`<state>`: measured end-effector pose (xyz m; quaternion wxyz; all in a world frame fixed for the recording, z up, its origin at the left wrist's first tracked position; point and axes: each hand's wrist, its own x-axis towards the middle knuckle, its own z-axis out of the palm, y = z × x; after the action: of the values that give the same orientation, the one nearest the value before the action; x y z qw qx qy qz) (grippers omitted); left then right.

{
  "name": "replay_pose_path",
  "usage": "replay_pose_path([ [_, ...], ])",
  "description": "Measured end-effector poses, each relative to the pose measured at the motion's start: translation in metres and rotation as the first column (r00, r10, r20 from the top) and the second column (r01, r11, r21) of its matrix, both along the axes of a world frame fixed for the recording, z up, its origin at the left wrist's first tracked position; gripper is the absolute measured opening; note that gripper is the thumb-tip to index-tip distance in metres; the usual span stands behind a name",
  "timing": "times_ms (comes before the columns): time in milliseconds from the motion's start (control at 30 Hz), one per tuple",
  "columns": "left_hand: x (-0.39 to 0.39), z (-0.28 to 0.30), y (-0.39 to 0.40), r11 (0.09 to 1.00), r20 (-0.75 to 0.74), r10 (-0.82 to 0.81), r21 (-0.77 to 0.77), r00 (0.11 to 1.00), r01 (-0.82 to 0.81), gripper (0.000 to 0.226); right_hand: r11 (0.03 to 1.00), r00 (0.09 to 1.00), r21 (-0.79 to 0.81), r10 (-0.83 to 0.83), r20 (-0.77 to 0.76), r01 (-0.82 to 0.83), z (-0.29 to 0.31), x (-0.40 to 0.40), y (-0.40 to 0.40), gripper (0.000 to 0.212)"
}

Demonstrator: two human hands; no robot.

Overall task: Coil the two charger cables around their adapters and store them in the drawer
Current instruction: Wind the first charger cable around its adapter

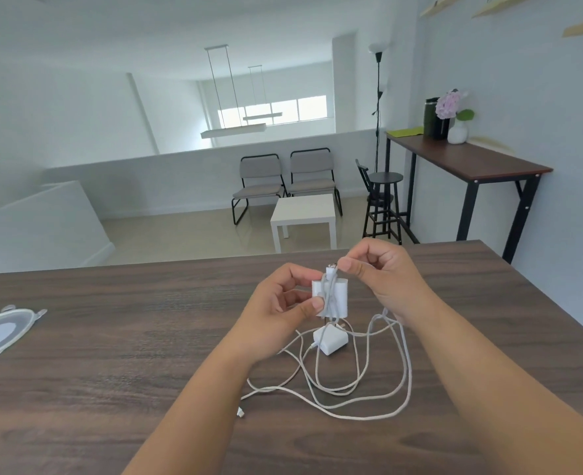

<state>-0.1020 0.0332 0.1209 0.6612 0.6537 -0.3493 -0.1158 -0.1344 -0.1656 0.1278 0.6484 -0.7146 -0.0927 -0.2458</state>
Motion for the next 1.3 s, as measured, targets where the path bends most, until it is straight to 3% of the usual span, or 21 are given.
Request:
replay_pose_path([
  [167, -0.004, -0.003, -0.014, 0.973, -0.118, -0.017, -0.233, 0.993, -0.011, 0.026, 0.973, 0.994, 0.213, 0.096, -0.046, -0.084, -0.018, -0.003, 0.005, 0.017],
  [233, -0.005, -0.003, -0.023, 0.940, -0.207, -0.014, -0.335, 0.978, -0.057, 0.025, 0.979, 0.993, 0.197, 0.077, -0.091, -0.058, -0.026, -0.006, 0.010, 0.022],
  [367, -0.001, 0.000, -0.039, 0.865, -0.337, 0.039, -0.460, 0.941, -0.201, 0.026, 0.996, 0.991, 0.040, -0.069, -0.115, 0.074, -0.038, -0.010, 0.021, 0.031],
  [467, 0.006, 0.003, -0.045, 0.836, -0.367, 0.174, -0.435, 0.914, -0.334, 0.024, 0.976, 0.977, -0.170, -0.158, -0.143, 0.133, -0.045, -0.013, 0.022, 0.032],
  [667, 0.014, -0.001, -0.052, 0.814, -0.290, 0.386, -0.339, 0.876, -0.472, 0.022, 0.848, 0.960, -0.520, -0.220, -0.174, 0.101, -0.033, -0.021, 0.012, 0.035],
  [833, 0.014, -0.004, -0.054, 0.828, -0.141, 0.467, -0.277, 0.873, -0.488, 0.021, 0.786, 0.967, -0.616, -0.200, -0.158, 0.062, -0.020, -0.027, 0.005, 0.032],
  [967, 0.012, -0.002, -0.054, 0.851, 0.046, 0.506, -0.191, 0.861, -0.490, 0.020, 0.801, 0.975, -0.597, -0.165, -0.148, 0.045, -0.013, -0.028, 0.000, 0.017],
  [1067, 0.010, 0.005, -0.057, 0.863, -0.087, 0.442, -0.229, 0.893, -0.450, 0.017, 0.849, 0.982, -0.527, -0.069, -0.177, -0.035, -0.011, -0.029, -0.002, 0.024],
  [1167, 0.015, 0.013, -0.060, 0.847, -0.250, 0.375, -0.300, 0.893, -0.439, 0.015, 0.932, 0.964, -0.331, 0.062, -0.259, -0.149, -0.017, -0.026, -0.008, 0.032],
  [1300, 0.027, 0.033, -0.068, 0.823, -0.352, 0.274, -0.395, 0.895, -0.408, 0.024, 0.975, 0.947, -0.119, 0.145, -0.286, -0.186, -0.034, -0.027, -0.015, 0.023],
])
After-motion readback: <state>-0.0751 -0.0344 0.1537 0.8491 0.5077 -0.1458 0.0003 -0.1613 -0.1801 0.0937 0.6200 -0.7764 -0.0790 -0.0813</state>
